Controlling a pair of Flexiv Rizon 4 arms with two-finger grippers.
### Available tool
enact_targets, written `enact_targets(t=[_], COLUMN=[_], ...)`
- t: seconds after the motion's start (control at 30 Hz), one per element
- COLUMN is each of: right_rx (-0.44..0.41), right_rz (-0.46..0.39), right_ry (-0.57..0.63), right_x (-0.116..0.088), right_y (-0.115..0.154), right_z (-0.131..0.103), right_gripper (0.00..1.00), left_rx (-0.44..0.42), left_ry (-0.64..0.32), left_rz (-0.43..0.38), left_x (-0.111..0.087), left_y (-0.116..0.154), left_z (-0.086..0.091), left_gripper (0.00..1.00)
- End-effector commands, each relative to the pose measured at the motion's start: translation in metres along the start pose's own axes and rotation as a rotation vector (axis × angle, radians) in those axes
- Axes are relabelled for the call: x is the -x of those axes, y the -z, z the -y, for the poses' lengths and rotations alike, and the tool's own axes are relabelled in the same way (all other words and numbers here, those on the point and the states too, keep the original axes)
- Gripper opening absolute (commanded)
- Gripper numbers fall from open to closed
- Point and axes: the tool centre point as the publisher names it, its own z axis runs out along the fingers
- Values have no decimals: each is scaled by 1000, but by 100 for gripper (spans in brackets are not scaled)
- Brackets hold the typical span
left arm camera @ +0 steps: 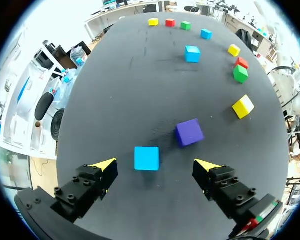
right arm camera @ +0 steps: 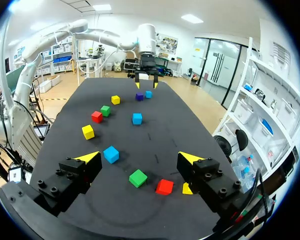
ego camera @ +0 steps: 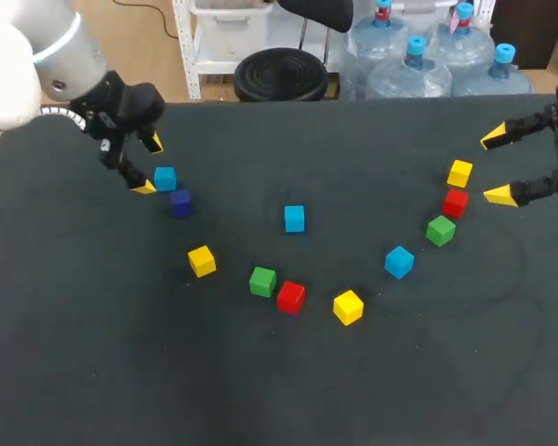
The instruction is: Place the blue cubes, place green cubes on the blue cubes, place the yellow cubes on the green cubes, then place the red cubes on the yellow cubes, and place purple cube on the red cubes.
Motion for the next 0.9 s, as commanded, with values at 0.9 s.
enact_targets(t=[0.9], right_rx=[0], right_rz=[2], right_ry=[1], right_x=[0], right_y=[-1], right_z=[1], right_gripper=[100], left_rx=[-44], left_ry=[-18], left_rz=[8], left_x=[-3], left_y=[-27], left_z=[-16], left_gripper=[69])
